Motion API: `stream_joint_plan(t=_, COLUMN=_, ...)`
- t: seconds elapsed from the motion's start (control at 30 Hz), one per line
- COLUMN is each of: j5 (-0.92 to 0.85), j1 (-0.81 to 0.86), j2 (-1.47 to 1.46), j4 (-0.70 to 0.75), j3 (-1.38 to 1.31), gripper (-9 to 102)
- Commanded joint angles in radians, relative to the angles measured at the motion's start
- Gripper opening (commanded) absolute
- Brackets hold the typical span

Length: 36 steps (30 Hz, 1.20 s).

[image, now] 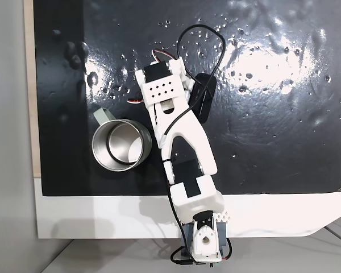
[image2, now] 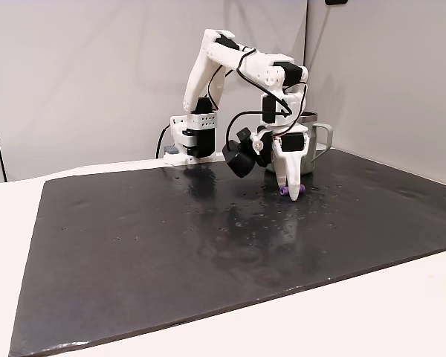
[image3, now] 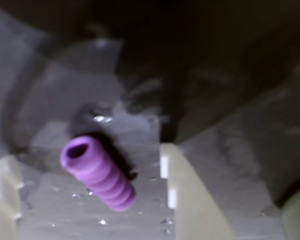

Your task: Grasp a pengrip and put it in the cup.

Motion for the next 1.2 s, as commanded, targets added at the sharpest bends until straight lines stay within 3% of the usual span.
stream_joint_plan(t=0.0, j5=-0.021, j1=-0.006, j2=-0.009, j4=-0.041, j3=-0.067, gripper=26)
stream_joint_plan(t=0.17, j5=-0.018, j1=-0.028, j2=-0.044, j4=-0.037, j3=-0.109, gripper=22)
stream_joint_plan(t=0.37, j5=-0.029, j1=-0.025, j2=-0.048, j4=-0.028, j3=-0.114, gripper=1)
stream_joint_plan(t=0.67, j5=-0.034, j1=0.008, j2=0.106, j4=0.046, j3=-0.118, gripper=0)
stream_joint_plan(t=0.9, j5=-0.086, j1=0.029, j2=0.293, j4=0.360, j3=-0.397, gripper=0)
stream_joint_plan(t=1.17, j5=-0.209, j1=0.043, j2=0.626, j4=0.393, j3=-0.397, gripper=0)
